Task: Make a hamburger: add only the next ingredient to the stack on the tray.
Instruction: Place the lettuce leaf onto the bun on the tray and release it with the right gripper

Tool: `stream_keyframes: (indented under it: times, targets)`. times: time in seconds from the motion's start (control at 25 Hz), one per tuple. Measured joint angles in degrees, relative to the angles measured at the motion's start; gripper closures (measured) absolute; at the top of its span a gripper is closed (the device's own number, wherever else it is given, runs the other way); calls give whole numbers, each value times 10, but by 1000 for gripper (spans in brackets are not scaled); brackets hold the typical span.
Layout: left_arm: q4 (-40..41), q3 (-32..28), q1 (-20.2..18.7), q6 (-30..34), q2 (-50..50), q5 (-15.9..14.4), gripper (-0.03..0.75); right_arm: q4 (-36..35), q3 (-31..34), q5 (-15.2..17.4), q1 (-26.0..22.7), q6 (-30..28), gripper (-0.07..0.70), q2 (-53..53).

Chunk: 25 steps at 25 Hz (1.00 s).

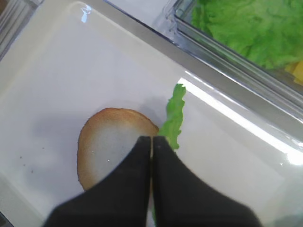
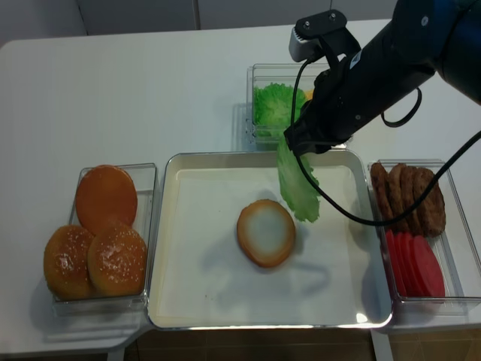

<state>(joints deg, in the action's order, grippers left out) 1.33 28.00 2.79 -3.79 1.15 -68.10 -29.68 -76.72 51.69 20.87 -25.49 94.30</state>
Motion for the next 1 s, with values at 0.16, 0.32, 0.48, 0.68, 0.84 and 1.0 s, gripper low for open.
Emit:
stream_keyframes:
  times: [0.16, 0.32, 0.48, 0.68, 0.84, 1.0]
  targets:
    - [0, 0, 0, 0, 0, 0, 409, -27, 0, 1, 0, -7, 636, 5]
    - [0, 0, 0, 0, 0, 0, 409, -35, 0, 7, 0, -8, 636, 18]
    - [0, 0, 0, 0, 0, 0, 409, -47, 0, 16, 0, -14, 636, 26]
    - [0, 0, 0, 0, 0, 0, 409, -62, 1, 35, 0, -14, 636, 26]
    - [0, 0, 0, 0, 0, 0, 409, -81, 1, 52, 0, -15, 636, 26]
    - [0, 0, 0, 0, 0, 0, 409, -91, 1, 66, 0, -15, 636, 26]
